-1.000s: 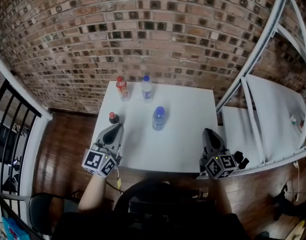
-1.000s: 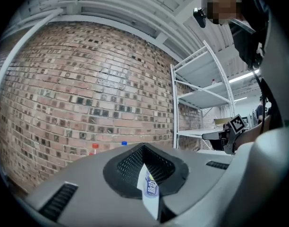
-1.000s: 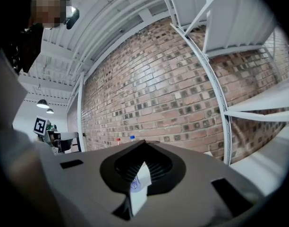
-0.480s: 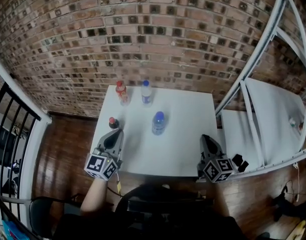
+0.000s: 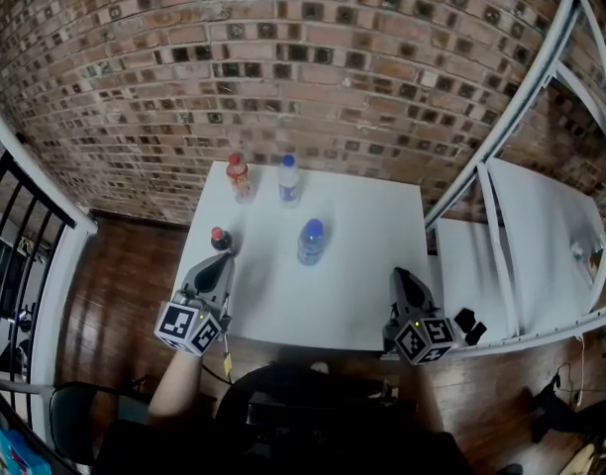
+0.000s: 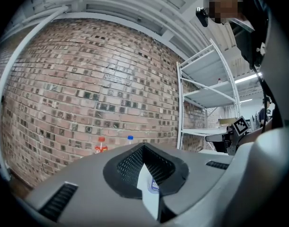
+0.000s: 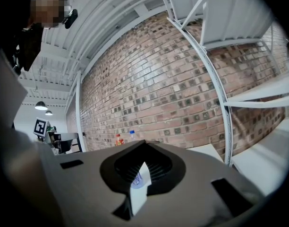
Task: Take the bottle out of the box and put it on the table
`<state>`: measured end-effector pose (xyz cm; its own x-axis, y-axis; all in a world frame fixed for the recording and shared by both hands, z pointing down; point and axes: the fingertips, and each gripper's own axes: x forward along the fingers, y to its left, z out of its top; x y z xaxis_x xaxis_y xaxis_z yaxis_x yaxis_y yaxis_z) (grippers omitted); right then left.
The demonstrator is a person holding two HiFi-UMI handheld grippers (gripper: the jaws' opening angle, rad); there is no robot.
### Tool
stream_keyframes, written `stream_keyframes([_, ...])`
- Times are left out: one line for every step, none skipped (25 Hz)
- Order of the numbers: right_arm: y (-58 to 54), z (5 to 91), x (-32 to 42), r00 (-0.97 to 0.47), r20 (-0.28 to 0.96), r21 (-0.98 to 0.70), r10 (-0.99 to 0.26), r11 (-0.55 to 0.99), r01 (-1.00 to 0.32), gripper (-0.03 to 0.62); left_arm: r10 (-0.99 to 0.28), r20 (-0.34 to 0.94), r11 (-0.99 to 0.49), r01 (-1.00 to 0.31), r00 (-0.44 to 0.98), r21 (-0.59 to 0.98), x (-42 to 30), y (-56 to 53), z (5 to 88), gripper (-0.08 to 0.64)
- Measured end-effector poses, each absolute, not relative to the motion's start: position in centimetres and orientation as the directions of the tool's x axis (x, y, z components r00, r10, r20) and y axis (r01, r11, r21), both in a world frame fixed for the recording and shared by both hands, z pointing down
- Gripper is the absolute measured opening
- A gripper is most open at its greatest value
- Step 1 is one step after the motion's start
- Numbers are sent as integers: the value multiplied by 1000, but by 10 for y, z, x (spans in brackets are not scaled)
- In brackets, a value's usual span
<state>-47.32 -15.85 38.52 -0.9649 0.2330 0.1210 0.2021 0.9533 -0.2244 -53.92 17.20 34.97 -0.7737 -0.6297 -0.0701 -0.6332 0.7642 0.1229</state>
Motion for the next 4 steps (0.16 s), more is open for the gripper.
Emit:
stream_keyframes([-158, 384, -474, -965, 123, -222, 234, 954, 203, 0, -628, -70, 765, -631, -775, 125, -539, 173, 350, 3])
stream_keyframes([-158, 384, -474, -964, 126, -217, 236, 954, 205, 0, -626, -70, 767, -629, -777, 129, -539, 174, 351, 3])
stream_keyframes([-158, 383, -474, -963, 129, -212, 238, 955, 208, 0, -623, -69, 768, -626, -779, 132, -538, 174, 353, 3])
stream_keyframes([-158, 383, -474, -961, 133, -206, 241, 955, 211, 0, -620, -69, 770, -623, -782, 136, -538, 175, 354, 3])
